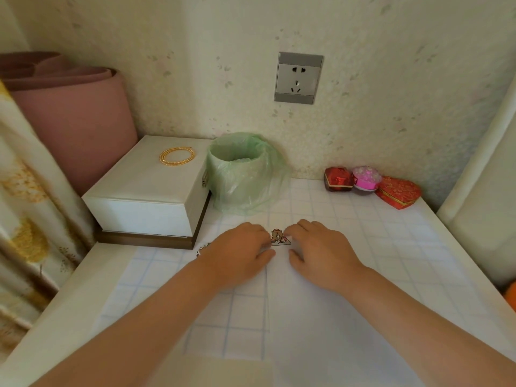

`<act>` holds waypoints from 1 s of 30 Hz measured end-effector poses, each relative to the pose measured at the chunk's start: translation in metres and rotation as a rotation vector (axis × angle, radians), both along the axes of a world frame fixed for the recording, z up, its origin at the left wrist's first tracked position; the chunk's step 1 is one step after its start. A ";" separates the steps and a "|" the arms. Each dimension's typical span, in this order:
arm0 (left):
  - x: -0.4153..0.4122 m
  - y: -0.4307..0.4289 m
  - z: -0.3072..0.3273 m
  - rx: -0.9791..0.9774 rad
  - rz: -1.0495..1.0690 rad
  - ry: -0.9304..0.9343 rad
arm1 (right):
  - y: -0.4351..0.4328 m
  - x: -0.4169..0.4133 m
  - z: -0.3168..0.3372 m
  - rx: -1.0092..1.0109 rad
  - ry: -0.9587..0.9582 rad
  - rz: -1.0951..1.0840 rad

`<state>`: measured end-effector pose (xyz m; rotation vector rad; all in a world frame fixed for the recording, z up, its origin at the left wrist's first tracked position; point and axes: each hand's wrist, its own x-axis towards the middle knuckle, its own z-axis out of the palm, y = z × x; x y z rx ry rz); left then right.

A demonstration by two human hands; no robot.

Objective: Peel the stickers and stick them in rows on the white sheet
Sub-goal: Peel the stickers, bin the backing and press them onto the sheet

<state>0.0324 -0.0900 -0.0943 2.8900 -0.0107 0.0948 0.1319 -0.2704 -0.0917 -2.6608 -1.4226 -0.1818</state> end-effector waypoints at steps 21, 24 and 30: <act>-0.011 -0.012 0.004 0.206 -0.041 0.073 | 0.006 0.005 -0.011 0.029 0.020 0.000; -0.014 -0.017 -0.004 0.246 -0.054 0.024 | 0.003 0.003 -0.010 0.029 -0.001 0.023; -0.013 -0.019 -0.003 0.218 -0.009 0.011 | -0.011 0.001 -0.015 0.007 -0.040 0.120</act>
